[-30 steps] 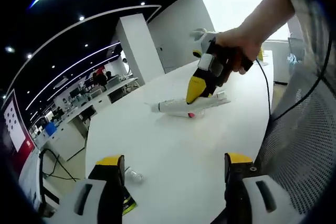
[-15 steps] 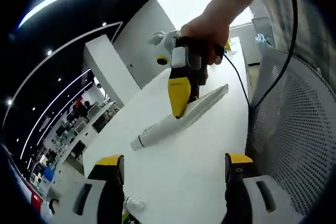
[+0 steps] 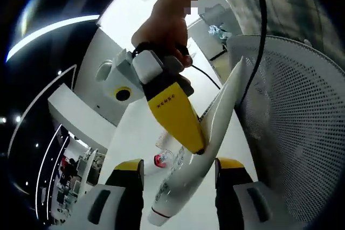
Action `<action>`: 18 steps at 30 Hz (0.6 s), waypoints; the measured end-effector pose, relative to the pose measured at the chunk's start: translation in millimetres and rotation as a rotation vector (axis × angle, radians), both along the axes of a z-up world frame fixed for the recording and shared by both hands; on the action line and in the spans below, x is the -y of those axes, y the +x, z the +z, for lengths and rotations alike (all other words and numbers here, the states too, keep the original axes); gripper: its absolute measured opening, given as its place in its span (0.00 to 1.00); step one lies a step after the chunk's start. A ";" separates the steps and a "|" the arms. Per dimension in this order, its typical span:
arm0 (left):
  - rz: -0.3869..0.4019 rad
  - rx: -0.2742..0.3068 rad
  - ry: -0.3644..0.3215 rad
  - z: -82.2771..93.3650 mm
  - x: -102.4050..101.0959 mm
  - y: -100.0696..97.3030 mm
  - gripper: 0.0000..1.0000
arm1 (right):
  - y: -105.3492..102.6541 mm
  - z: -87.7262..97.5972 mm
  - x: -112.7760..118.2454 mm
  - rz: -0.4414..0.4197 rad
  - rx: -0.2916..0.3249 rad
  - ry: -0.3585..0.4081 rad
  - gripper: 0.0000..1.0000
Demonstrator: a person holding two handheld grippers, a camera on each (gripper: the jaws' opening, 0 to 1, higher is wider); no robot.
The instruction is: Arrange the skincare products in the storage area until every visible bottle or jar stands upright without overlapping.
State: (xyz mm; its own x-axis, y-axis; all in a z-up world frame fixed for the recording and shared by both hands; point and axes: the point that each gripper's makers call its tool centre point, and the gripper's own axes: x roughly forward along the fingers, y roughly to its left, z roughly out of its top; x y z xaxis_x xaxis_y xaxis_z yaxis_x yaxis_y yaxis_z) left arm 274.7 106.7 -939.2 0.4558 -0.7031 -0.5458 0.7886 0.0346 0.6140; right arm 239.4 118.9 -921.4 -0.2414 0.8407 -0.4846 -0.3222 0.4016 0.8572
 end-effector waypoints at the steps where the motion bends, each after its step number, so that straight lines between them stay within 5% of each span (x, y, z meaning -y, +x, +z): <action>1: -0.021 -0.013 0.036 -4.9 1.1 -2.7 0.39 | -3.4 0.0 0.0 0.021 -0.001 -0.007 0.22; 11: -0.039 -0.064 0.036 -11.5 10.4 -13.8 0.31 | -11.6 -0.1 3.5 0.088 -0.013 -0.043 0.23; 18: -0.013 -0.115 -0.008 -1.3 11.7 -18.9 0.22 | -8.2 12.2 6.0 0.026 -0.121 0.016 0.27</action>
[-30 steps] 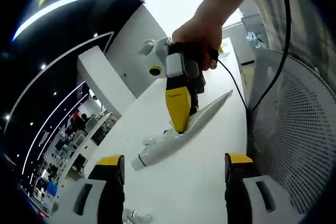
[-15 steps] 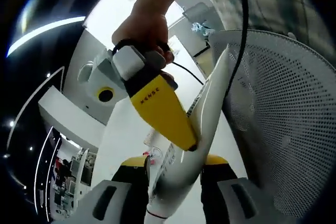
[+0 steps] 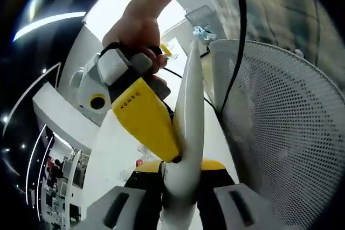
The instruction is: Arrange the skincare products in the storage area until every visible bottle or jar stands upright without overlapping.
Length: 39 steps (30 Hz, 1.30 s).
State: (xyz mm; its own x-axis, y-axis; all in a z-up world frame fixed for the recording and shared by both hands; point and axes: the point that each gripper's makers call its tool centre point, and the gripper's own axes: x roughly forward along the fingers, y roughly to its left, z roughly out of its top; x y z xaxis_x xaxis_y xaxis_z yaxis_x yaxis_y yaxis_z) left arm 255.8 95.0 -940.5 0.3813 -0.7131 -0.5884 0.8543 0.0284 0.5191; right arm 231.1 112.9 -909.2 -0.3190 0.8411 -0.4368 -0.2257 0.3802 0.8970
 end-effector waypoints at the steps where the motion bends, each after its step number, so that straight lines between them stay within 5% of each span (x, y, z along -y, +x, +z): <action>1: 0.005 -0.009 -0.003 0.9 0.6 0.4 0.22 | 1.2 -0.8 1.5 -0.003 -0.001 0.010 0.28; 9: 0.154 -0.146 -0.134 9.0 -7.0 11.3 0.19 | 22.3 12.9 -1.7 -0.210 -0.120 0.134 0.26; 12: 0.188 -0.176 -0.167 14.3 -11.6 14.7 0.18 | 40.3 18.5 3.0 -0.309 -0.087 0.199 0.17; 13: 0.199 -0.208 -0.189 14.6 -10.3 12.7 0.18 | 49.6 27.4 4.1 -0.346 -0.055 0.259 0.00; 15: 0.249 -0.281 -0.238 13.7 -6.0 11.1 0.18 | 45.1 53.2 -4.7 -0.365 -0.173 0.386 0.01; 17: 0.240 -0.282 -0.256 13.6 0.3 11.4 0.18 | 44.1 48.9 -14.0 -0.368 -0.109 0.388 0.01; 20: 0.244 -0.283 -0.245 5.0 8.1 10.5 0.17 | 46.6 42.4 -24.0 -0.395 -0.154 0.402 0.02; 29: 0.368 -0.441 -0.425 6.1 12.0 11.5 0.17 | 91.0 60.4 -9.1 -0.582 -0.117 0.541 0.02; 34: 0.443 -0.540 -0.587 20.4 6.1 17.2 0.17 | 121.9 73.4 18.9 -0.766 0.016 0.624 0.03; 39: 0.478 -0.615 -0.700 31.7 -4.4 22.7 0.17 | 126.2 66.8 42.2 -0.843 0.091 0.617 0.08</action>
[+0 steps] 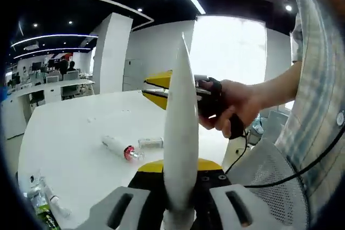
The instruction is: Arrange the skincare products in the storage area until every visible bottle or jar stands upright without overlapping.
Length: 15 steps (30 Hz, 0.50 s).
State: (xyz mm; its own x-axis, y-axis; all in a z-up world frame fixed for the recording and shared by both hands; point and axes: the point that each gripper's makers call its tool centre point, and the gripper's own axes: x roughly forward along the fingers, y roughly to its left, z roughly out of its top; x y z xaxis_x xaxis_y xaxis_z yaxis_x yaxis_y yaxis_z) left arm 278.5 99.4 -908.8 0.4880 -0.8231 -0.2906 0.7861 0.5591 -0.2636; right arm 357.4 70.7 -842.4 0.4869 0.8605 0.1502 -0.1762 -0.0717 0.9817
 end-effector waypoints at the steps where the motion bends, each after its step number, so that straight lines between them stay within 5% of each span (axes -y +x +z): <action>1: 0.009 -0.011 -0.020 2.0 -1.1 0.5 0.17 | -0.6 0.0 2.3 -0.006 0.013 -0.014 0.10; 7: 0.004 -0.080 -0.173 15.3 -5.2 -2.3 0.17 | -6.8 15.6 4.8 -0.068 0.232 -0.152 0.32; 11: 0.021 -0.090 -0.208 23.6 -11.8 2.1 0.18 | -14.2 25.4 -8.9 -0.075 0.381 -0.245 0.51; 15: -0.002 -0.101 -0.245 33.9 -12.9 1.3 0.18 | -39.0 28.1 -25.2 0.020 0.532 -0.369 0.61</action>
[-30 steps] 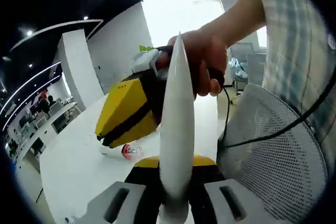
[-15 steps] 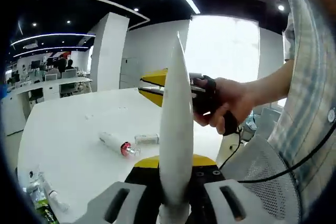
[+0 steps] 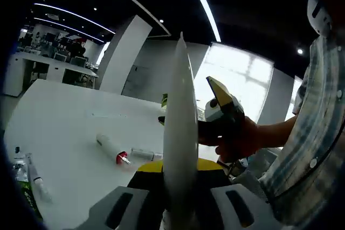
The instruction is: Arrange the skincare products in the storage area until every visible bottle or jar stands upright without overlapping.
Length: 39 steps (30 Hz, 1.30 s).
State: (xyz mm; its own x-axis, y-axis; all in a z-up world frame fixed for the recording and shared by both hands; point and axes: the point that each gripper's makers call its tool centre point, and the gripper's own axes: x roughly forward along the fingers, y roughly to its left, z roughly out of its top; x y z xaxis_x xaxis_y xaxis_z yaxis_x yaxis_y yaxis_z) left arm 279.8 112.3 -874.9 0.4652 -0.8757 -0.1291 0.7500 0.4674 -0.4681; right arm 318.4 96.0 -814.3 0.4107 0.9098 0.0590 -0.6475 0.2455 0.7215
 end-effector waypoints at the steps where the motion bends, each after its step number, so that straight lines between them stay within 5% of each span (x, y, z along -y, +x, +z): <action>1: -0.005 -0.002 -0.002 0.6 0.3 -0.4 0.18 | -2.3 -0.4 -1.5 0.006 0.011 -0.017 0.62; 5: -0.035 -0.031 -0.033 3.9 3.6 -7.0 0.18 | -13.3 0.2 -11.0 0.017 0.091 -0.096 0.69; 7: -0.052 -0.130 -0.102 5.5 8.1 -13.6 0.18 | -12.9 1.1 -12.7 -0.014 0.128 -0.137 0.69; 10: -0.050 -0.109 -0.115 9.8 10.5 -18.5 0.18 | -19.1 6.4 -17.8 -0.015 0.207 -0.191 0.68; 18: -0.061 -0.103 -0.138 24.3 16.8 -34.0 0.18 | -39.3 7.8 -25.6 0.013 0.215 -0.235 0.62; 29: -0.058 -0.089 -0.081 19.9 13.7 -40.6 0.19 | -59.1 13.3 -50.0 0.067 0.225 -0.294 0.54; 34: -0.064 -0.063 0.057 5.3 13.9 -42.5 0.19 | -55.7 -11.7 -53.2 0.024 0.141 -0.447 0.38; 36: -0.026 -0.089 0.043 3.4 14.0 -38.6 0.19 | -55.1 -16.0 -57.1 0.014 0.098 -0.454 0.39; 39: -0.018 -0.090 0.035 1.1 17.7 -36.3 0.19 | -56.7 -25.5 -58.3 0.032 0.123 -0.525 0.38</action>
State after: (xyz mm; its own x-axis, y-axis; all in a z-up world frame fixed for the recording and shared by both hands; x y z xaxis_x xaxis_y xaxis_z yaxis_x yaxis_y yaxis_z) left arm 243.5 94.5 -873.8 0.4348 -0.8779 -0.2007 0.7136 0.4718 -0.5178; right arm 261.7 154.3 -839.8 0.4014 0.8416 -0.3613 -0.7326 0.5318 0.4248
